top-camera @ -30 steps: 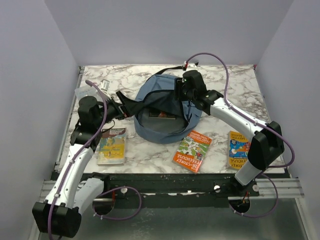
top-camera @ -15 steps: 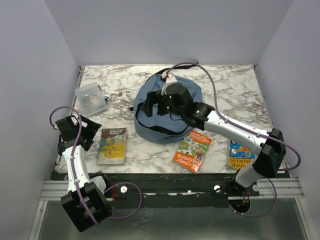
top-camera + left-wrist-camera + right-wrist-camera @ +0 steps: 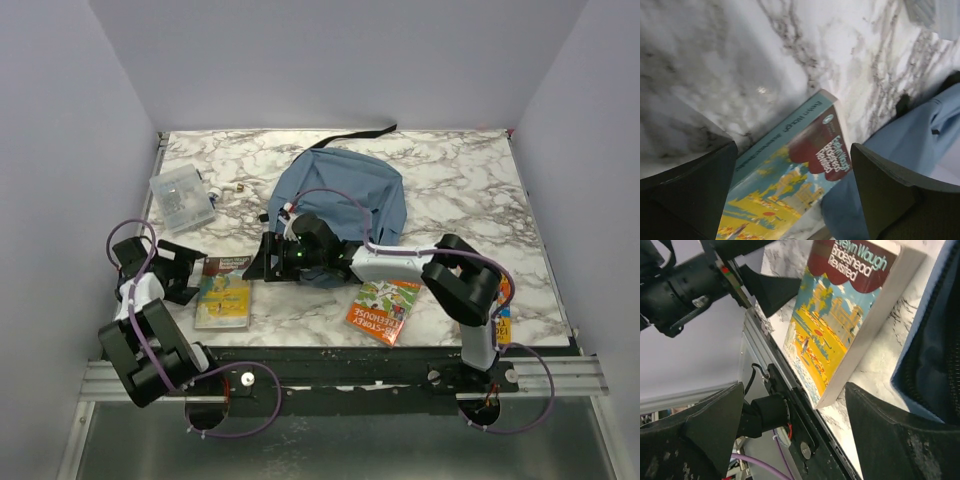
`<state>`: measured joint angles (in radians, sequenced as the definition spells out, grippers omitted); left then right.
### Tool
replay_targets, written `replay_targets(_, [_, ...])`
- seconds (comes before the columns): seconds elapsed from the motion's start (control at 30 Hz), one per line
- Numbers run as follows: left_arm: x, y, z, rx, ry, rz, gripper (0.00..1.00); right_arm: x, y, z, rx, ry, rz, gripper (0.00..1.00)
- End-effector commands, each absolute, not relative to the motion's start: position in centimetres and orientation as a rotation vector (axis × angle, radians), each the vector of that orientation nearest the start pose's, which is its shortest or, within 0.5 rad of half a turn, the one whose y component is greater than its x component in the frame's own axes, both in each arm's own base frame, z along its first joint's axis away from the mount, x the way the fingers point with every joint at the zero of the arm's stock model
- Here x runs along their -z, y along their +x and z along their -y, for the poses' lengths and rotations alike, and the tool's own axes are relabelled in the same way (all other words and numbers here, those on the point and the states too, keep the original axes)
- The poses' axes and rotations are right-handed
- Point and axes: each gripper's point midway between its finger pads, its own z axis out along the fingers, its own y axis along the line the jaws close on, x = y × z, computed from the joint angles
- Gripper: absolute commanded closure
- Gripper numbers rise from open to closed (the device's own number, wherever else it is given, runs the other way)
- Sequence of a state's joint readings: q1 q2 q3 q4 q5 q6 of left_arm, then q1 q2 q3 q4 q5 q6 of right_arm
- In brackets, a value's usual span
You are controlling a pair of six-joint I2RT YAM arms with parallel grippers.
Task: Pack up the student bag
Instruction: Pick up the book from the center of the board.
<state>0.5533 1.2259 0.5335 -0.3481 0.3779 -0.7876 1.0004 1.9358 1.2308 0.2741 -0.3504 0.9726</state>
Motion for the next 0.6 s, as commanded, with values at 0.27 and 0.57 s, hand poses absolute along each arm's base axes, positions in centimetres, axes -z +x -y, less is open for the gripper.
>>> replay_targets(0.27, [-2.4,24.4,-1.1,0.838,-1.502,-2.141,0.02,-6.5,20.4,-51.9,-1.452,-0.261,-2.542,0.36])
replay_targets(0.57, [-2.9,24.4,-0.8,0.861,-1.471,-2.125,0.02,-4.3,20.6,-50.8,-1.346,-0.165,-2.614,0.37])
